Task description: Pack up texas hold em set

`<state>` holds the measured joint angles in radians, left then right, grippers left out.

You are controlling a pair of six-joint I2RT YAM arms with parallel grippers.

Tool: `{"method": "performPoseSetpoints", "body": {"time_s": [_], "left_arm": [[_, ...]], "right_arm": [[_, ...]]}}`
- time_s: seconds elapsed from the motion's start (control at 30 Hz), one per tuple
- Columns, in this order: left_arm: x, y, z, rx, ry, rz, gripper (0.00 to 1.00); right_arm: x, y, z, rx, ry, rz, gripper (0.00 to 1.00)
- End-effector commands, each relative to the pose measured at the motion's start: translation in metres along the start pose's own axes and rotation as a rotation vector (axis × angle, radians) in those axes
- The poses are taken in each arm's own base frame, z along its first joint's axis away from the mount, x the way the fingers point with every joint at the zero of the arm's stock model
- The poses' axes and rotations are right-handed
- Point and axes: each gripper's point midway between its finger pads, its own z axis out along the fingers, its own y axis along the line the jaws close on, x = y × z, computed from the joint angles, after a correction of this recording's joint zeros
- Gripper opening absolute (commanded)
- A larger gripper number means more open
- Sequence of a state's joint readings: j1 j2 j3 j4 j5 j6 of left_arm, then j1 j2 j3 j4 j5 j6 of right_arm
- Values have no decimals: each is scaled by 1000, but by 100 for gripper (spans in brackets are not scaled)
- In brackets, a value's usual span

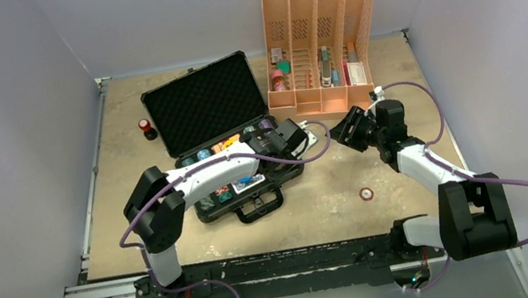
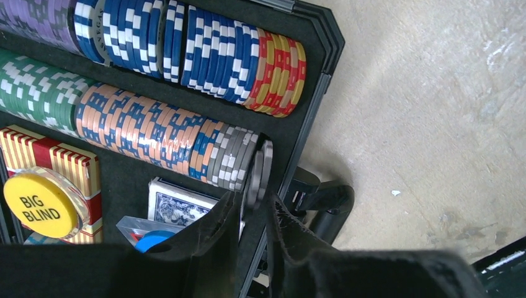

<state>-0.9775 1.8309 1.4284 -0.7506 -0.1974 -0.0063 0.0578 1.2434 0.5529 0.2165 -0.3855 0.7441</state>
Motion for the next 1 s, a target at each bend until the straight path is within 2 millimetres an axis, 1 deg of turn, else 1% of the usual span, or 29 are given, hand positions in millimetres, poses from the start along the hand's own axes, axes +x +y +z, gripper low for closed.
{"method": "performPoseSetpoints", "body": {"time_s": [0.0, 0.1, 0.3, 0.4, 0.5, 0.53, 0.57, 0.6, 0.67, 0.73, 0.83, 0.93, 0.97], "left_arm": [[-9, 6, -1, -29, -19, -11, 26], [-12, 6, -3, -24, -31, -13, 32], [-18, 6, -9, -21, -60, -20, 33], [-25, 4, -18, 0, -98, -33, 33], [-40, 7, -40, 6, -199, -65, 37], [-45, 10, -48, 0, -237, -82, 39], [-53, 14, -62, -10, -294, -108, 42], [-59, 19, -73, -25, -347, -139, 44], [-69, 27, -91, -43, -446, -202, 46], [-76, 36, -111, -70, -544, -277, 48], [-77, 61, -136, -168, -663, -432, 49], [-65, 80, -152, -255, -715, -529, 50], [-60, 84, -153, -278, -717, -546, 50]], "right_arm": [[-5, 7, 1, -32, -11, -22, 55], [-5, 7, 1, -31, -11, -21, 55], [-4, 6, 2, -30, -6, -19, 55], [-5, 6, 2, -30, -6, -25, 54], [-6, 1, 0, 16, 7, -53, 54], [-12, -4, -2, 59, -6, -93, 55], [-20, -7, -4, 99, -30, -118, 56], [-23, -9, -8, 129, -38, -134, 58], [-25, -15, -15, 179, -54, -153, 61], [-25, -25, -23, 241, -69, -157, 65], [-20, -39, -28, 339, -58, -155, 64], [-13, -43, -30, 438, -44, -166, 63], [-9, -43, -31, 472, -39, -175, 64]]}}
